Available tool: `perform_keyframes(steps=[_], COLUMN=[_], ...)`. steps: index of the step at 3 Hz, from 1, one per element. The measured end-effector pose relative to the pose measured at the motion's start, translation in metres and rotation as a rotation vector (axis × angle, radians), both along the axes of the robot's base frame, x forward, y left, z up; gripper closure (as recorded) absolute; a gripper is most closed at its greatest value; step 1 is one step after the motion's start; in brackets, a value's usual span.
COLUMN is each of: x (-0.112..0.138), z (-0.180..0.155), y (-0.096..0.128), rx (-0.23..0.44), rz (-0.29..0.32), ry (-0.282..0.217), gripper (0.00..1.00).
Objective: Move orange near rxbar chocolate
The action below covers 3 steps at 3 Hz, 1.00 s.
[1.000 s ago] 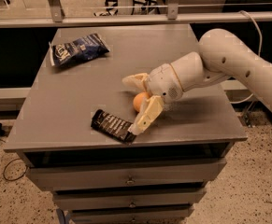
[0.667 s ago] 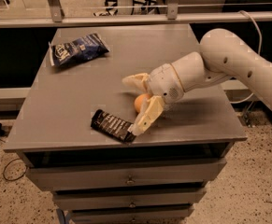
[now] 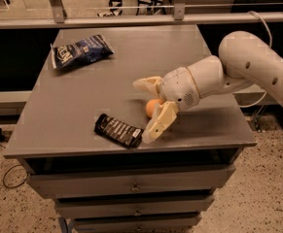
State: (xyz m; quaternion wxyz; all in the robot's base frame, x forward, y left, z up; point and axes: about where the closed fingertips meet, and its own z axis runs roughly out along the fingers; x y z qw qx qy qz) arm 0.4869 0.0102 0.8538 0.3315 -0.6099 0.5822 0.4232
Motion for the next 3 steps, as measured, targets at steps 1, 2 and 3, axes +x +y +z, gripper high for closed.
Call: perform_keyframes(steps=[1,2,3], x=[-0.004,-0.006,-0.006], z=[0.003,0.004,0.008], y=[-0.01,-0.02,-0.029], rx=[0.006,0.009,0.013], rz=[-0.028,-0.057,-0.08], ry=[0.0,0.002,-0.01], gripper=[0.0,0.0,0.0])
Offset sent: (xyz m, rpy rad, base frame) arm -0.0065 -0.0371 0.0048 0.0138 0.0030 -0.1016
